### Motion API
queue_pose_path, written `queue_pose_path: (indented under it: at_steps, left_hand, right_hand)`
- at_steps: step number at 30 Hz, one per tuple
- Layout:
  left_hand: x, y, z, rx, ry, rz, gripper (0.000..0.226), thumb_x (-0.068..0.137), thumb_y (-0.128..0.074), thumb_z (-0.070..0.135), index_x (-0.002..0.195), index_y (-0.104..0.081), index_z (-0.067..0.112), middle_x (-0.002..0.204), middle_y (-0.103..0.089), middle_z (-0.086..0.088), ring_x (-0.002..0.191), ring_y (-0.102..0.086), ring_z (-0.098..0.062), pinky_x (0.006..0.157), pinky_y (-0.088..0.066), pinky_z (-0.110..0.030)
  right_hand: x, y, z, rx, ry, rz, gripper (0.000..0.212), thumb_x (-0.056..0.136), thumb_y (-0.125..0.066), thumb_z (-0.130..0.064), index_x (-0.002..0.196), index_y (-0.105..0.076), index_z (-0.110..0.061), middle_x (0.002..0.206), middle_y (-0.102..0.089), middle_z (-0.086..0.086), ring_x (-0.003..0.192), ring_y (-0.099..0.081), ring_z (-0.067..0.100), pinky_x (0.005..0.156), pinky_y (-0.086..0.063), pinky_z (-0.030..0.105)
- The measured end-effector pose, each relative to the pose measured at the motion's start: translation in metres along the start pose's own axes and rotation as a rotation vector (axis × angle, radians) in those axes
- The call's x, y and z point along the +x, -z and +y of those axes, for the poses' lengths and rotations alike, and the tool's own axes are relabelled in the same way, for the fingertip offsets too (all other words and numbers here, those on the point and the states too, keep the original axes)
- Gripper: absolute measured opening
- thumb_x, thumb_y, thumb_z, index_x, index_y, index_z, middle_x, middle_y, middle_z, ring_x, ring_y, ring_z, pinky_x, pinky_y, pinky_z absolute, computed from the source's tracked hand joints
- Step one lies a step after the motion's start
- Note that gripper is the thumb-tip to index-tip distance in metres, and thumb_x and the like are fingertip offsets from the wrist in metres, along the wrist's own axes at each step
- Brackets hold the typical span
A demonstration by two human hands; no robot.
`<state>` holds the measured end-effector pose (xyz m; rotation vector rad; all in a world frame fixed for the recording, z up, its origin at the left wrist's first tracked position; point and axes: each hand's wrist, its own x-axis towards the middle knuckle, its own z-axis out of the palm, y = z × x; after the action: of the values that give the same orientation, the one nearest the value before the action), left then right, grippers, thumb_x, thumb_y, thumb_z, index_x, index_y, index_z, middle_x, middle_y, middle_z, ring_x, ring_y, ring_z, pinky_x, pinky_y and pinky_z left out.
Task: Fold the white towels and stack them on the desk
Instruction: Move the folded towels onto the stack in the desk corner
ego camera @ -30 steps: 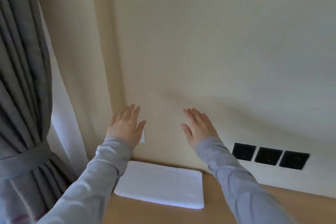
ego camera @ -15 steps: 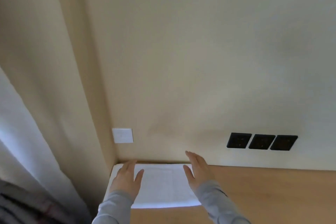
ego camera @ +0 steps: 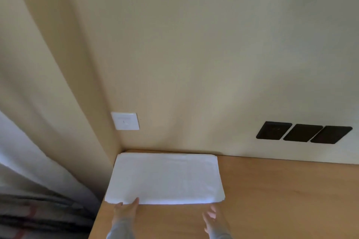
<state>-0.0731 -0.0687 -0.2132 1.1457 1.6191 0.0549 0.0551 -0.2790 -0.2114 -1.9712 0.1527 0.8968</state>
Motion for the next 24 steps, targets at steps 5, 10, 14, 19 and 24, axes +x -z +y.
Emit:
queue_pose_path:
  at_steps: [5, 10, 14, 19, 24]
  left_hand:
    - [0.02, -0.005, 0.006, -0.578, 0.174, -0.002, 0.042, 0.086, -0.067, 0.017, 0.12, -0.052, -0.004, 0.111, -0.058, -0.019, 0.084, -0.057, -0.031, 0.064, -0.054, -0.033]
    - [0.024, -0.012, 0.011, -0.824, 0.201, -0.085, 0.049, 0.092, -0.059, 0.025, 0.133, -0.045, 0.002, 0.135, -0.051, -0.017, 0.107, -0.055, -0.028, 0.094, -0.044, -0.035]
    - [0.026, -0.016, 0.019, -0.873, 0.179, -0.089, 0.055, 0.091, -0.06, 0.032, 0.136, -0.041, 0.007, 0.134, -0.05, -0.012, 0.125, -0.048, -0.029, 0.099, -0.041, -0.036]
    - [0.035, -0.02, 0.032, -0.878, 0.147, -0.14, 0.041, 0.084, -0.067, 0.038, 0.111, -0.047, 0.014, 0.097, -0.059, -0.004, 0.084, -0.058, -0.023, 0.089, -0.047, -0.039]
    - [0.04, -0.021, 0.043, -0.852, 0.144, -0.139, 0.036, 0.085, -0.067, 0.036, 0.106, -0.048, 0.013, 0.087, -0.057, -0.004, 0.077, -0.056, -0.022, 0.086, -0.047, -0.037]
  right_hand:
    - [0.027, -0.005, -0.008, 0.575, -0.224, 0.052, 0.042, 0.09, -0.055, 0.001, 0.131, -0.045, -0.002, 0.132, -0.05, 0.021, 0.114, -0.051, 0.032, 0.101, -0.042, 0.049]
    - [0.049, -0.013, -0.013, 0.853, -0.402, 0.054, 0.037, 0.084, -0.068, -0.014, 0.115, -0.054, 0.001, 0.115, -0.059, 0.017, 0.115, -0.055, 0.029, 0.097, -0.047, 0.041]
    - [0.065, -0.019, -0.027, 0.873, -0.438, 0.016, 0.043, 0.08, -0.071, -0.033, 0.1, -0.055, 0.002, 0.1, -0.058, 0.012, 0.097, -0.056, 0.024, 0.092, -0.047, 0.034]
    - [0.073, -0.023, -0.044, 1.002, -0.401, -0.003, 0.031, 0.076, -0.075, -0.032, 0.079, -0.059, -0.006, 0.057, -0.065, 0.005, 0.056, -0.061, 0.015, 0.053, -0.053, 0.025]
    - [0.077, -0.023, -0.056, 0.95, -0.432, -0.058, 0.035, 0.075, -0.076, -0.037, 0.071, -0.052, -0.011, 0.04, -0.044, -0.002, 0.046, -0.036, 0.01, 0.041, -0.045, 0.018]
